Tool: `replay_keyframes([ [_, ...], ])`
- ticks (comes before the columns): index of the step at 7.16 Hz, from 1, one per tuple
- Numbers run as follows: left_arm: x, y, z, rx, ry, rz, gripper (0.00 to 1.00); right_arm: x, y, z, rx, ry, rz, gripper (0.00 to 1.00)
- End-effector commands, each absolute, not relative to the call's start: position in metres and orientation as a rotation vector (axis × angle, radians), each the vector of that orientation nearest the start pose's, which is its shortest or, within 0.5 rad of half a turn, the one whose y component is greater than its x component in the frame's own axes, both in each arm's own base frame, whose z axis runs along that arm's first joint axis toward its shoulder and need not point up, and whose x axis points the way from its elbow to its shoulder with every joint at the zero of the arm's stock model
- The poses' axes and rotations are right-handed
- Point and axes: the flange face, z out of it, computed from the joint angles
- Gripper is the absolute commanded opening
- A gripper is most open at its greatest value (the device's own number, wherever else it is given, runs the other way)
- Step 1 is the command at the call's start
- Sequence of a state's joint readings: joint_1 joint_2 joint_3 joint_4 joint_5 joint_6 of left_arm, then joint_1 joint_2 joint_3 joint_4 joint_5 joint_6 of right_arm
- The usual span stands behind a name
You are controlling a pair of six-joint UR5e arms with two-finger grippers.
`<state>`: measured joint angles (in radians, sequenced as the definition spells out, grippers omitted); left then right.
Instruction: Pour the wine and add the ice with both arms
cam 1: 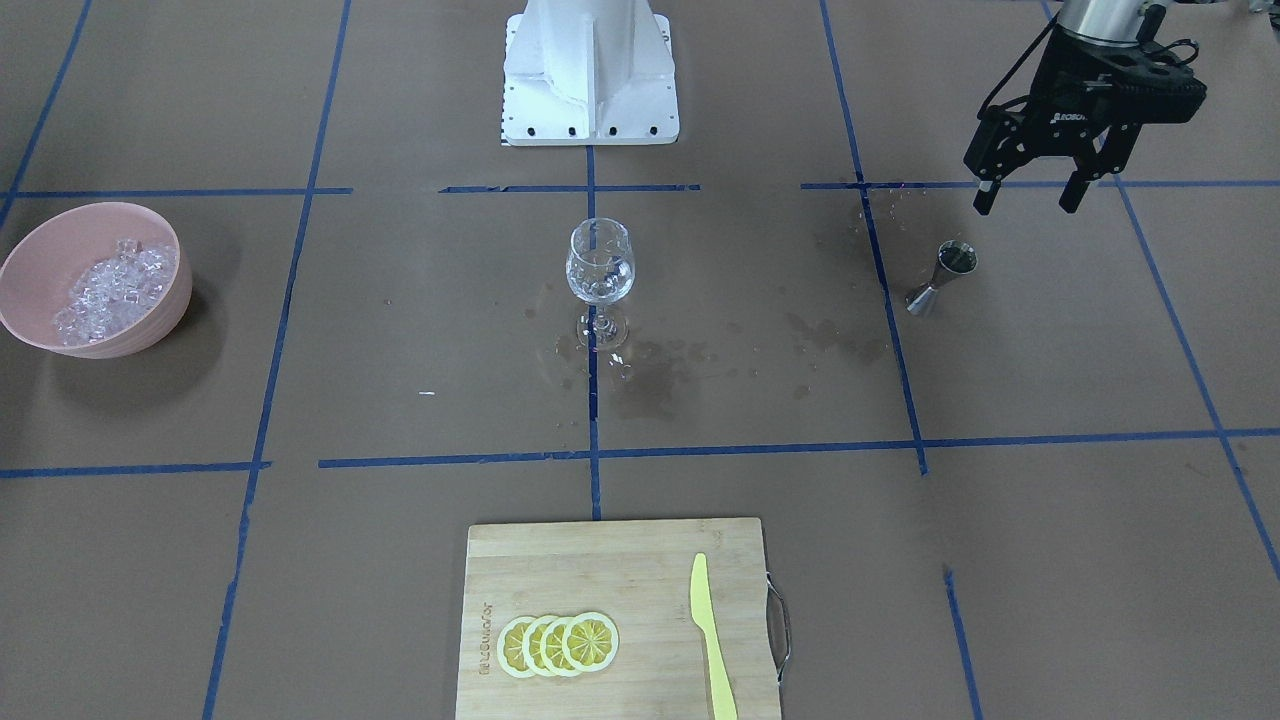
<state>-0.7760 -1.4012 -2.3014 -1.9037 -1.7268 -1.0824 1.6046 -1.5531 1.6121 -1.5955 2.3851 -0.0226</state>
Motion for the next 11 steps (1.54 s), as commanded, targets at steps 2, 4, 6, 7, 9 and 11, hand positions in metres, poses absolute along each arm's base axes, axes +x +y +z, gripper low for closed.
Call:
replay_keyframes([
  [2,0.240,-0.307,0.389,0.479,0.829,-0.287,1.00,0.078,-0.502,0.608,0.061,-0.815,0.062,1.00],
  [4,0.293,-0.264,0.397,0.492,0.793,-0.350,1.00,0.078,-0.503,0.600,0.073,-0.817,0.058,1.00],
  [6,0.317,-0.243,0.406,0.566,0.732,-0.442,1.00,0.076,-0.498,0.602,0.066,-0.844,0.060,1.00],
  [7,0.318,-0.247,0.413,0.627,0.701,-0.484,1.00,0.075,-0.498,0.598,0.070,-0.858,0.058,1.00],
  [9,0.339,-0.251,0.447,0.688,0.657,-0.549,1.00,0.075,-0.497,0.578,0.058,-0.864,0.152,1.00],
  [11,0.376,-0.263,0.469,0.777,0.628,-0.584,1.00,0.053,-0.495,0.530,0.063,-0.879,0.201,1.00],
])
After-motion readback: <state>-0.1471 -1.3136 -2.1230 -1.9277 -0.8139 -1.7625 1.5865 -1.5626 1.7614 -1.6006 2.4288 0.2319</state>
